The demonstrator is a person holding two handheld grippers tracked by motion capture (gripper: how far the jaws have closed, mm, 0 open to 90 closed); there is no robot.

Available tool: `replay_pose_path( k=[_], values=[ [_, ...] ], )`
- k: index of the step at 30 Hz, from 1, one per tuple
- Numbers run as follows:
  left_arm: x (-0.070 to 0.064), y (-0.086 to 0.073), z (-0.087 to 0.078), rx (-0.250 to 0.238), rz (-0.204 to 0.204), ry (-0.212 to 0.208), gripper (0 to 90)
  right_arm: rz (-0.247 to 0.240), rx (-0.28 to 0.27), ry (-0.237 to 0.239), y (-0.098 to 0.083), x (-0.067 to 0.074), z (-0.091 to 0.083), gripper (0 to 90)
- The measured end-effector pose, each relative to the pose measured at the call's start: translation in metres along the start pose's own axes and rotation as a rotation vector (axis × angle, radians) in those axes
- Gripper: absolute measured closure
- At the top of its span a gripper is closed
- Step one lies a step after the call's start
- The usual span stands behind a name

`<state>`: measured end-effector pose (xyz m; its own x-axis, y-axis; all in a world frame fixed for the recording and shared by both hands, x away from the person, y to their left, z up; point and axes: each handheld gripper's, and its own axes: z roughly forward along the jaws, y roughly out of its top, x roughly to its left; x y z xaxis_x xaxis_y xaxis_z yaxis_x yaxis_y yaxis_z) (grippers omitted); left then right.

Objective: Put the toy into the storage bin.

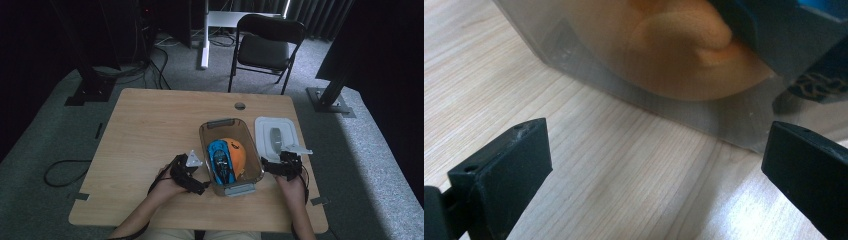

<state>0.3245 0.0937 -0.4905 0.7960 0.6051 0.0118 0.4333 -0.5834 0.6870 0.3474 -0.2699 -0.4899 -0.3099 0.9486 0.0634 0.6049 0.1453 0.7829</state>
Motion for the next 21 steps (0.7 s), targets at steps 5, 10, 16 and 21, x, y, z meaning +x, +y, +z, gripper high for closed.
replay_pose_path(
  k=[5,10,16,21],
  values=[
    [0.007,-0.011,-0.005,0.009,-0.006,0.027,0.4,0.035,0.013,-0.056,0.005,-0.015,0.011,11.6],
    [0.012,-0.020,-0.008,0.004,-0.010,0.020,0.4,0.063,0.015,-0.072,0.006,-0.024,0.019,13.4],
    [0.019,-0.036,-0.014,-0.008,-0.035,0.027,0.4,0.085,0.018,-0.086,0.003,-0.032,0.025,15.4],
    [0.024,-0.047,-0.020,-0.006,-0.049,0.049,0.4,0.085,0.028,-0.105,0.003,-0.036,0.028,17.8]
  ],
)
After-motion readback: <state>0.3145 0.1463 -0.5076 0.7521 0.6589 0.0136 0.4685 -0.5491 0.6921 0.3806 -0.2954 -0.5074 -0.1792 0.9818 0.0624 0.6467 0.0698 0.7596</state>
